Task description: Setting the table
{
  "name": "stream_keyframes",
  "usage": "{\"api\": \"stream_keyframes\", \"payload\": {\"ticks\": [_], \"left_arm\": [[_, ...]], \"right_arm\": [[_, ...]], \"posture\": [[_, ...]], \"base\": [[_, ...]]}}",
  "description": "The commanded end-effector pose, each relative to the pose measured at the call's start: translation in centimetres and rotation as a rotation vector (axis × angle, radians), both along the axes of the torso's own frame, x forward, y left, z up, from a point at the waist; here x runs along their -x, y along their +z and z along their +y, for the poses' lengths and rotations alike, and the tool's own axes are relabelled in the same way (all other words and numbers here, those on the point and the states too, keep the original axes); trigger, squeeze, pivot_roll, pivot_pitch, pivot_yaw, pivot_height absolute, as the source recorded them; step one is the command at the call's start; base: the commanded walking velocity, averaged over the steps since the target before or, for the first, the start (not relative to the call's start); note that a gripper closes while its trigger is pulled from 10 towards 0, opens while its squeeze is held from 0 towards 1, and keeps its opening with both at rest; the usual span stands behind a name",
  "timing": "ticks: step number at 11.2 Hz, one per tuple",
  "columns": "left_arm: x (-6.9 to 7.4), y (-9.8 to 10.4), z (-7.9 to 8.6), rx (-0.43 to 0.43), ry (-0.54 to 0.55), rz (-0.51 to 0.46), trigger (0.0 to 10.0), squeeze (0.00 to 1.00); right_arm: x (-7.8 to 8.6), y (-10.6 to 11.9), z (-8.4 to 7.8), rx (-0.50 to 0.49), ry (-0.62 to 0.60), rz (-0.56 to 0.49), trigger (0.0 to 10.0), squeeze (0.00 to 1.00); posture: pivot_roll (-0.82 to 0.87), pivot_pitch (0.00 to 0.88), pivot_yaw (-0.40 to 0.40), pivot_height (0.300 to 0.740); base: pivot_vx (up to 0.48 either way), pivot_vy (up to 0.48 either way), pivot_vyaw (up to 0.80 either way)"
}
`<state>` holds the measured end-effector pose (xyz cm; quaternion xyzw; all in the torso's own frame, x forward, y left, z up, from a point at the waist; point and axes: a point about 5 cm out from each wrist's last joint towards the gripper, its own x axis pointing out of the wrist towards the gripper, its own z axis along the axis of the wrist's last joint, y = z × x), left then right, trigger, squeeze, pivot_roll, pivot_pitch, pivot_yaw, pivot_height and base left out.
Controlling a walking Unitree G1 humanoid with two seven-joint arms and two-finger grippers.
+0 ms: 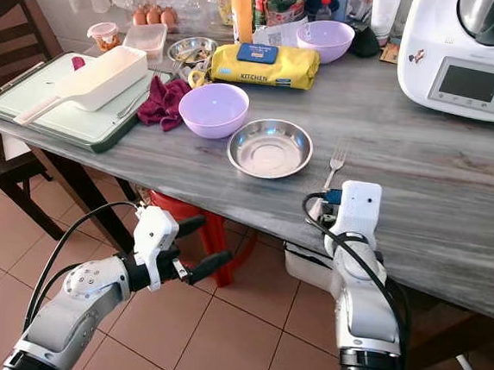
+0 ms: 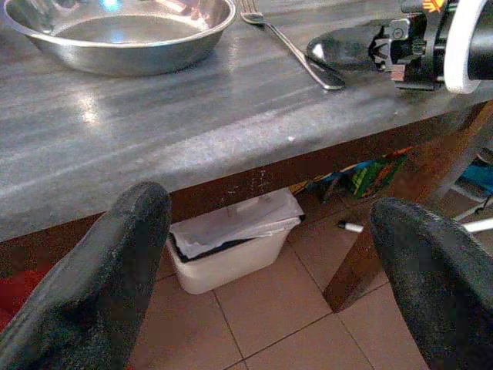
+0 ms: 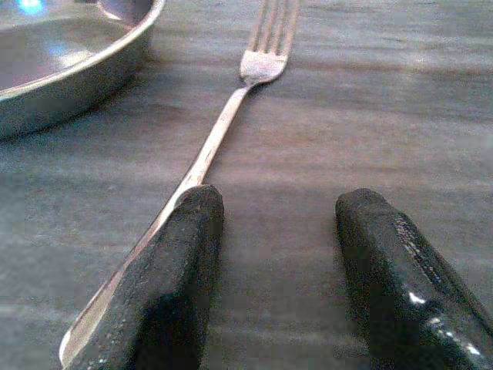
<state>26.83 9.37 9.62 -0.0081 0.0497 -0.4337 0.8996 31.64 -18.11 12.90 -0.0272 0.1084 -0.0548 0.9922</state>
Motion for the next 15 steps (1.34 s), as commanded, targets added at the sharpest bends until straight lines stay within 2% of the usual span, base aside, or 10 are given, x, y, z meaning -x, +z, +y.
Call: {"api": "stream_keyframes", "payload": {"ticks": [1,6,8,9,11,13,14,15], "left_arm": [[0.0,0.2,0.3,-0.018,0.013,-0.010,10.0,0.00],[0.0,0.2,0.2,-0.018,0.007,-0.011,10.0,0.00],[0.1,0.0,0.4,-0.020,0.010,-0.007,10.0,0.00],[0.2,0.0,0.5,-0.021,0.012,-0.006,10.0,0.00],[0.1,0.0,0.6,-0.018,0.014,-0.005,10.0,0.00],[0.0,0.0,0.3,-0.012,0.004,-0.008,10.0,0.00],[-0.3,0.4,0.3,0.005,0.040,-0.034,10.0,0.00],[-1.4,1.6,0.9,0.041,0.182,-0.114,10.0,0.00]], "right_arm": [[0.1,-0.2,1.0,-0.020,0.037,0.019,10.0,0.00],[0.4,0.0,0.7,-0.020,0.028,0.014,10.0,0.00],[1.5,0.8,0.2,0.019,0.010,-0.019,10.0,0.00],[2.3,1.5,-0.4,0.055,-0.036,-0.049,10.0,0.00],[3.8,3.6,-1.3,0.149,-0.101,-0.198,10.0,0.00],[4.1,4.6,-0.7,0.182,-0.077,-0.300,10.0,0.00],[4.5,4.9,0.0,0.197,-0.037,-0.350,10.0,0.19],[5.3,4.5,0.3,0.227,-0.008,-0.382,10.0,1.00]], "posture": [[-0.08,0.127,0.125,0.740],[-0.09,0.123,0.128,0.740],[-0.09,0.123,0.124,0.740],[-0.09,0.122,0.122,0.740],[-0.10,0.124,0.131,0.740],[-0.12,0.122,0.138,0.740],[-0.12,0.120,0.139,0.740],[-0.12,0.116,0.132,0.740]], "base": [[0.000,0.000,0.00],[0.000,0.000,0.00],[0.000,0.000,0.00],[0.000,0.000,0.00],[0.000,0.000,0.00],[0.000,0.000,0.00],[0.000,0.000,0.00],[0.000,0.000,0.00]]}}
